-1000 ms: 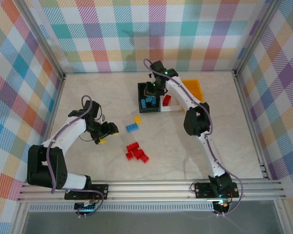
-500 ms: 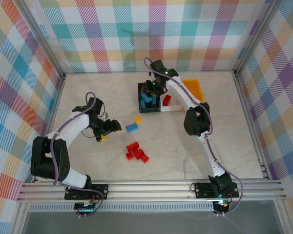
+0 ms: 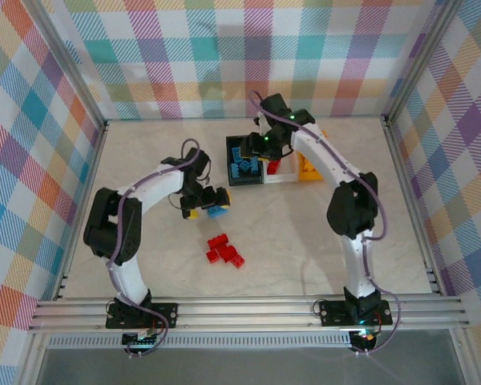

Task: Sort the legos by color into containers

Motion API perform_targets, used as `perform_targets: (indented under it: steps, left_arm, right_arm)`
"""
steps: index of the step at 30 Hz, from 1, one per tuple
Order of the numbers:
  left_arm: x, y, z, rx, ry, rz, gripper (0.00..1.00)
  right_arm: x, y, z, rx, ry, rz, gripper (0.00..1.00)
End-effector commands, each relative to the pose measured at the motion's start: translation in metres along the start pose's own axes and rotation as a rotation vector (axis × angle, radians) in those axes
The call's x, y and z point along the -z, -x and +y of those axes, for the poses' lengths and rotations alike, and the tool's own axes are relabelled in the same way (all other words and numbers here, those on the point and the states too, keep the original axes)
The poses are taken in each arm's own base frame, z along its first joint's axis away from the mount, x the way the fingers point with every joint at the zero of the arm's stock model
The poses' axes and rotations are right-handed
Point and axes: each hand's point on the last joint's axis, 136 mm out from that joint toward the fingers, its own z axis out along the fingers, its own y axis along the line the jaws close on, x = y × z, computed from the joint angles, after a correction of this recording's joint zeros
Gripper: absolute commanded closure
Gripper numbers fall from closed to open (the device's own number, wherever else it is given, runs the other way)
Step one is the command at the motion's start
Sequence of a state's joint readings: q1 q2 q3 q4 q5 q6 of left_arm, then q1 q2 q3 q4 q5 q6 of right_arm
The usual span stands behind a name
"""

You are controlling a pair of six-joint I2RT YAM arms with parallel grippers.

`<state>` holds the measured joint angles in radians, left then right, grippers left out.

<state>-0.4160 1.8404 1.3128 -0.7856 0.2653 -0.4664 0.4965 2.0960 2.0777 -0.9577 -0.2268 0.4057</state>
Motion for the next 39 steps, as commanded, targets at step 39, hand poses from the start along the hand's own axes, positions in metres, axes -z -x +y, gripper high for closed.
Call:
perform_targets:
  steps: [39]
  left_arm:
    - [-0.044,0.02,0.007,0.057,0.221,0.054,0.39]
  right_arm:
    - [0.01,-0.041,-0.008,0.026,0.024,0.084,0.41]
